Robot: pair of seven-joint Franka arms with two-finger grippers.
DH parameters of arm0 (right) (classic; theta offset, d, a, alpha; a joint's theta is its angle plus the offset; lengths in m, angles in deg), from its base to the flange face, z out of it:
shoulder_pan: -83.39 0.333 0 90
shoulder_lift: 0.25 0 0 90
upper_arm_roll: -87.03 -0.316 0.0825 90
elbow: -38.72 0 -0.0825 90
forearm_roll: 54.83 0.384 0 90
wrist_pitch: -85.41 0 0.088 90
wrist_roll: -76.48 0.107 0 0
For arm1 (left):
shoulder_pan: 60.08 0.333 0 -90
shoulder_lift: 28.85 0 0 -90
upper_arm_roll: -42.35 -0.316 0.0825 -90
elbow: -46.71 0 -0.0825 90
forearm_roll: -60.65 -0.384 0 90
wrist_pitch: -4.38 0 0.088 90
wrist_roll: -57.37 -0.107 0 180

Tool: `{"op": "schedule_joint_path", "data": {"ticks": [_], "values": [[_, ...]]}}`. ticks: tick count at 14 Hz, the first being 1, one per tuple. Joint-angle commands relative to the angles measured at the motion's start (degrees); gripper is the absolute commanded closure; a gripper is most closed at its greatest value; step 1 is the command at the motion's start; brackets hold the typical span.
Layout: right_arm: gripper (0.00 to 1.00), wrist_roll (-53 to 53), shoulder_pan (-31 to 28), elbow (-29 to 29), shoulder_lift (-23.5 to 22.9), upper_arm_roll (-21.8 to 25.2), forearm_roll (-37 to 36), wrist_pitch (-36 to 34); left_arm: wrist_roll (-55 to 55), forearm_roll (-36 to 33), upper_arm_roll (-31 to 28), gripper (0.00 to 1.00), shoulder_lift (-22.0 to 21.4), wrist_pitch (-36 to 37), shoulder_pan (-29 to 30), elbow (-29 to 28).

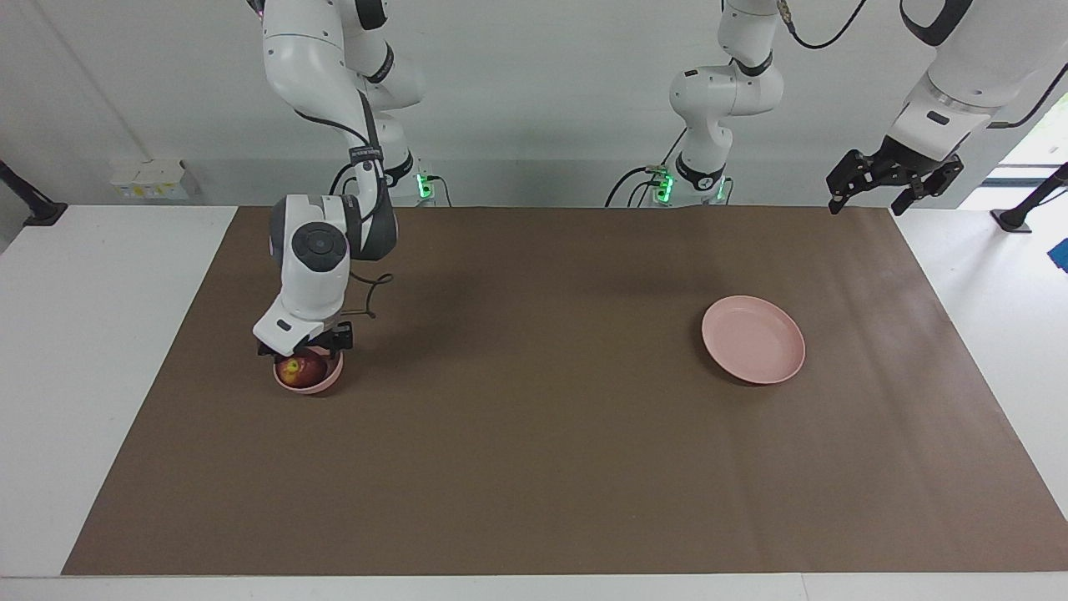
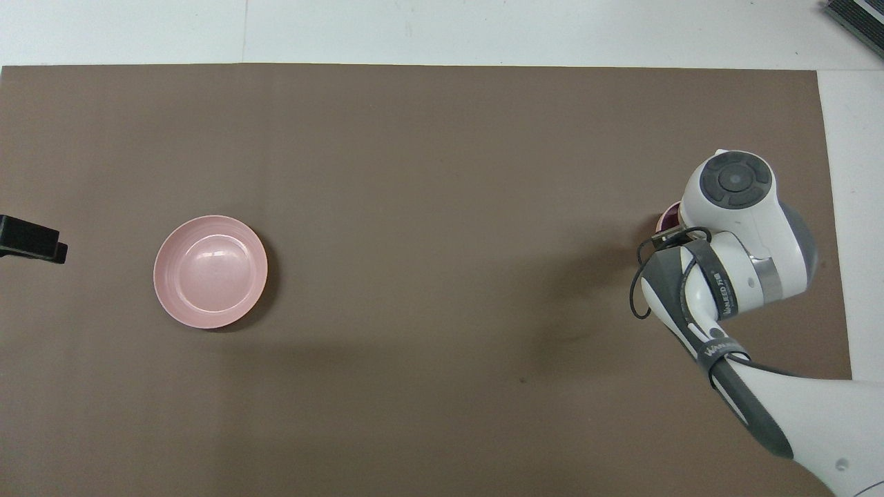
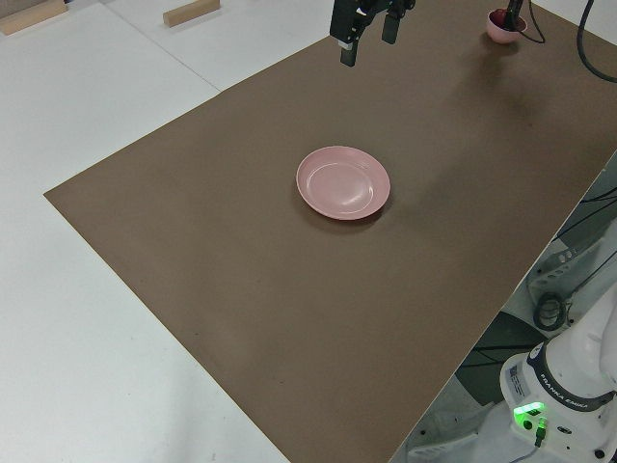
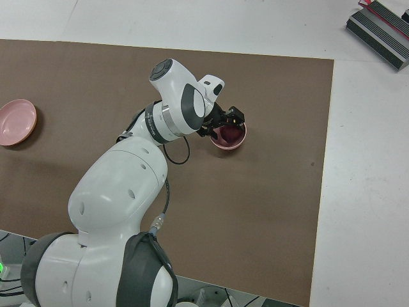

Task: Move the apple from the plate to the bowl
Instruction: 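Move the apple over the bowl with the right gripper while the left gripper retracts, then lower the apple into the pink bowl and open the right gripper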

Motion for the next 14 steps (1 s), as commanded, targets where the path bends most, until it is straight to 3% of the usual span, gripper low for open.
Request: {"op": "schedule_joint_path", "data": {"ticks": [1,5,8,10,14], "values": [[0.0,-0.8,-0.2,-0.6,2.9,-0.3,4.2,-2.1,-0.1,-0.5,0.0,0.0,-0.3,1.2,0.1,0.4],[0.0,-1.9,0.1,-1.9,9.1,-0.4,10.4,-7.4,-0.2,-0.5,0.6,0.0,-0.3,1.2,-0.8,0.6],[0.0,-5.7,-0.5,-4.5,13.2,-0.1,20.0,-13.5,0.2,1.7,0.6,0.0,-0.2,0.1,-0.1,0.9],[0.0,-7.6,-1.6,-6.7,15.6,0.5,23.3,-18.7,-0.1,5.9,0.0,0.0,-0.4,0.0,0.6,0.7],[0.0,-8.1,-3.9,-14.9,17.3,0.5,27.5,-32.4,-0.8,5.7,0.1,0.0,-0.4,0.0,0.6,0.5]]}}
